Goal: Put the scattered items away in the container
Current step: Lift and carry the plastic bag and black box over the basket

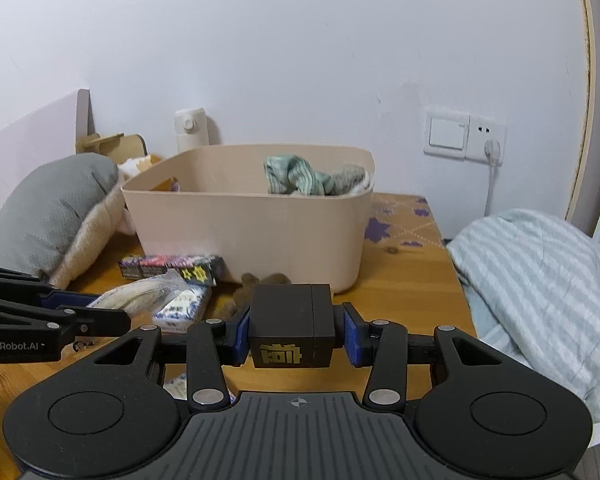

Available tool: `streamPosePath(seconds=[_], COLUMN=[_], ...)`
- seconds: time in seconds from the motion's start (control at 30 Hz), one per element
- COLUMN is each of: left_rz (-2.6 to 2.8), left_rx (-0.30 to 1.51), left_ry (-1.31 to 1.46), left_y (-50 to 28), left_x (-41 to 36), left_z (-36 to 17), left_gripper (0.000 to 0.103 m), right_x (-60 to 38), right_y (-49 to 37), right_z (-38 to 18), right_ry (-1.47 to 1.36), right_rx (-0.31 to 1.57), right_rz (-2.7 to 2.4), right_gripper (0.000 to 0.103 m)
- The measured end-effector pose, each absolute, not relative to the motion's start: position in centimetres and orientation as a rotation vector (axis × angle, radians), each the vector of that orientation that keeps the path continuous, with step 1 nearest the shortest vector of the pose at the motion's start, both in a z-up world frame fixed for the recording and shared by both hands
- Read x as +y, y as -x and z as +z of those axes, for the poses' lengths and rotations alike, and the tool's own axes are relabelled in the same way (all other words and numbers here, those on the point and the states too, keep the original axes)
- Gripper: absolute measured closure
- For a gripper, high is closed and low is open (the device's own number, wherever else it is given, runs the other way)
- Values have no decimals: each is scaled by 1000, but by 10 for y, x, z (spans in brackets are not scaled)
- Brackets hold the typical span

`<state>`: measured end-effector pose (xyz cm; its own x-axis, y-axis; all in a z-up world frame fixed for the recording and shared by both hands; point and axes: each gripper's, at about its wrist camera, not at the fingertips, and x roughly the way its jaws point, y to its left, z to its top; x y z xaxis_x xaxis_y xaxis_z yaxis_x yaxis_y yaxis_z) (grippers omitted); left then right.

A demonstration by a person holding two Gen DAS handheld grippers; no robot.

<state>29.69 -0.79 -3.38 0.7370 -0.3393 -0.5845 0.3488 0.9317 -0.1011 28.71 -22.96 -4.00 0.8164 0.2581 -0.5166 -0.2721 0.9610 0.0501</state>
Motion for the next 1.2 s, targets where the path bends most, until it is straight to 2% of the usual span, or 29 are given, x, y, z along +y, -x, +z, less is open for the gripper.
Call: streamPosePath(seconds=[0.73,1.2], left_rz=[-328,-246], left_rx=[499,463], left_ry=[46,93], left_y=[-333,-387], left_x=[11,16], left_z=[22,42], left_gripper=[78,78], right_x=[-214,-214], right_y=[-301,-347], right_z=[20,38], right_ry=[49,-49], right_rx=[400,364], right_rz=[292,282], right_gripper=[62,62])
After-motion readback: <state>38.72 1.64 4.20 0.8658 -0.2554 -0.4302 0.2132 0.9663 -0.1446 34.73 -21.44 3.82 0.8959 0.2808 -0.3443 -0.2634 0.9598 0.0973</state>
